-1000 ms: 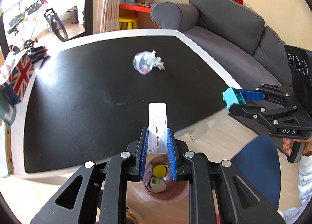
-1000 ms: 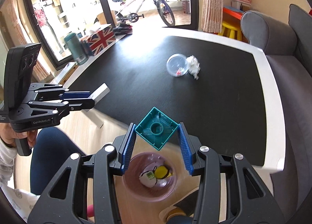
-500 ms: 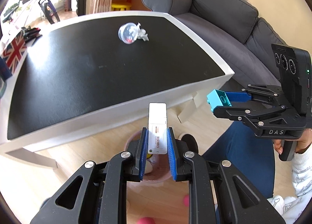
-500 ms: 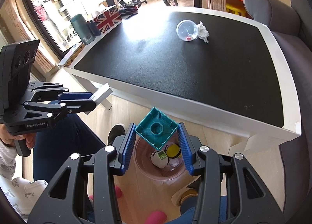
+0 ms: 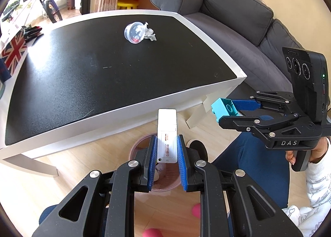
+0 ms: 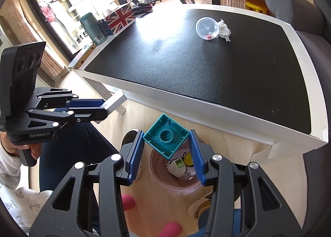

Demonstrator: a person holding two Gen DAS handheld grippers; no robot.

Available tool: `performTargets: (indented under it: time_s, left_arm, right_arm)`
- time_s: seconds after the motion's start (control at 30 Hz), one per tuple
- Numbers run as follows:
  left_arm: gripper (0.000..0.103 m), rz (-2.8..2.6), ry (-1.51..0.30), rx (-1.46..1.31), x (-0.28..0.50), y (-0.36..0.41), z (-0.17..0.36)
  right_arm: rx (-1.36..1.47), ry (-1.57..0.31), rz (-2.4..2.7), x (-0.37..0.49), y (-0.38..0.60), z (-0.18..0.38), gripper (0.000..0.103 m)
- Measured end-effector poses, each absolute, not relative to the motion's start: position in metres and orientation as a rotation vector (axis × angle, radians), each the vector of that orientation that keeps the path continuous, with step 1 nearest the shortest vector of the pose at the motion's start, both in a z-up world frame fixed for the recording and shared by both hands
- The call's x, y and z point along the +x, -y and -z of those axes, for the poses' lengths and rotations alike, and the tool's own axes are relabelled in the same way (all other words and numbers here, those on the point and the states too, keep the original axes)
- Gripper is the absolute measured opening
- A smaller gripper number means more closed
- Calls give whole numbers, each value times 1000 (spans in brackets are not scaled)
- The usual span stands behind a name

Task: Collect trash
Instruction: 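Open both tools to drop the block and USB stick into the bin, then move both tools back over the table toward the clear container and tissue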

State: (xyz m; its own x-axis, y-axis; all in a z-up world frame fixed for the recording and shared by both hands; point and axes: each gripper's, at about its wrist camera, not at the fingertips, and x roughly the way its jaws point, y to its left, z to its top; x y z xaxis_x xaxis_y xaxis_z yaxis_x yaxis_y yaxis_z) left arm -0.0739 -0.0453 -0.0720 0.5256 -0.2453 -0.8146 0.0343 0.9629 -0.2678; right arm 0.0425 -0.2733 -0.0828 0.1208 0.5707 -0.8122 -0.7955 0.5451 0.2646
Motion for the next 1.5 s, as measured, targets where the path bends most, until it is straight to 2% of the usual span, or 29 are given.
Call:
performTargets:
  time_s: [0.07,0.17,0.33,0.8,0.9,0.97,1.0,1.03,1.5]
  left_arm:
    - [19,170,-1006,-229,-73,45,72]
    - [19,172,-1009,-229,-72,45,72]
    - [19,183,-1011,-232,-72,47,72]
    - [19,234,-1024,-216,-70,60,76]
    - [23,240,-1024,-221,-68,62,77]
    - [48,233,-1020,-228,-67,61,77]
    - [79,231,-1009,-241,-67,59,76]
    - [94,227,-994,-248,-68,58,74]
    - [95,166,-991,-256,-66,48,74]
  right_arm:
    - [-249,-1039,-1008,43,275,83,76]
    - [-231,-1040,-993,45,278,84,87]
    - [-221,-1041,-965,50,281,82,92]
    - [-192,-1037,-932,56,292,80,93]
    - [-184,-1033,-925,57,294,78,93]
    - [-180,-1029,-921,58,296,77,93]
    - [-178,-1027,-919,58,297,76,93]
    - [-176,-1027,-917,59,298,76,94]
    - [-174,-1035,-923,59,296,78,95]
